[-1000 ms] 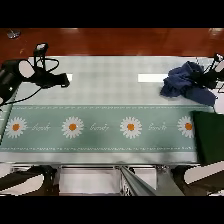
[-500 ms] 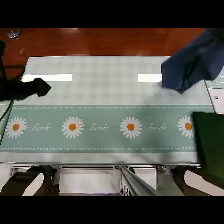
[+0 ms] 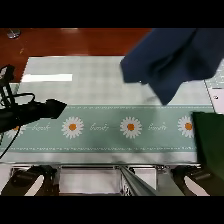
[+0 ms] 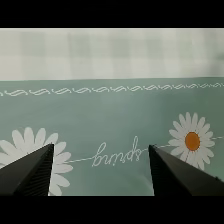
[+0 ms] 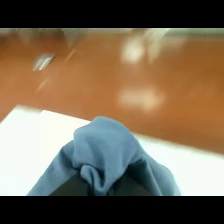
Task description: Fold the shirts.
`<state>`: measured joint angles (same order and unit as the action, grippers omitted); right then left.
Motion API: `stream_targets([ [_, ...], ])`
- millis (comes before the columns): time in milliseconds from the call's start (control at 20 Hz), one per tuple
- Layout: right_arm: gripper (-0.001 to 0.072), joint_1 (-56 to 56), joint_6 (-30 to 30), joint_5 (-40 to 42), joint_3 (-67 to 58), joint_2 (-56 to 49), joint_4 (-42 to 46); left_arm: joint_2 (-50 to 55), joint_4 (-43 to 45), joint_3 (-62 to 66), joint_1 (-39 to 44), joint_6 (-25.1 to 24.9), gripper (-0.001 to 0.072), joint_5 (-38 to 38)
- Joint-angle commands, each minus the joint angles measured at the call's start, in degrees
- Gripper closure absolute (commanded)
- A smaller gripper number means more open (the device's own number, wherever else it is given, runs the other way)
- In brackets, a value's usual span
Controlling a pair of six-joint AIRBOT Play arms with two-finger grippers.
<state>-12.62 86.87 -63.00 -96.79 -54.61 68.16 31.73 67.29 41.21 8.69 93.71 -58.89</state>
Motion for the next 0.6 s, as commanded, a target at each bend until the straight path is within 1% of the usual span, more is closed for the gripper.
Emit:
stream_targets([
  [0, 0.0685, -13.84, 5.4, 0.79, 12.87, -1.62, 1.95, 2.03, 0.59, -0.5, 0.9, -0.2, 0.0004, 1.38],
  [100, 0.0685, -20.26, 10.71, 9.29, 23.41, -6.84, 1.25, 3.32, 1.38, -0.48, 0.85, -0.15, 0.0003, 1.75],
  [150, 0.0685, -23.1, 12.5, 13.66, 26.58, -10.69, -0.68, 3.82, 1.2, -0.48, 0.85, -0.13, 0.0004, 1.66],
  [200, 0.0685, -26.01, 12.59, 17.4, 27.76, -15.82, -3.85, 4.15, 0.9, -0.48, 0.87, -0.09, 0.0003, 1.66],
  [300, 0.0684, -30.14, 12.07, 22.77, 26.29, -25.92, -9.97, 4.44, 0.17, -0.48, 0.87, -0.11, 0.0003, 1.68],
  [350, 0.0652, -30.69, 12.07, 23.69, 24.5, -30.08, -12.92, 4.44, 0.17, -0.48, 0.87, -0.11, 0.0003, 1.49],
  [400, 0.0283, -30.29, 11.54, 22.69, 21.9, -33.51, -16.37, 4.44, 0.15, -0.48, 0.87, -0.11, 0.0003, 0.85],
  [450, 0.0091, -28.59, 8.28, 19.15, 18.51, -35.34, -18.49, 4.44, 0.13, -0.48, 0.87, -0.09, 0.0003, -0.31],
  [550, 0.0087, -21.49, 5.46, 9.94, 12.17, -34.29, -16.79, 4.44, 0.13, -0.5, 0.92, -0.11, 0.0003, -4.55],
])
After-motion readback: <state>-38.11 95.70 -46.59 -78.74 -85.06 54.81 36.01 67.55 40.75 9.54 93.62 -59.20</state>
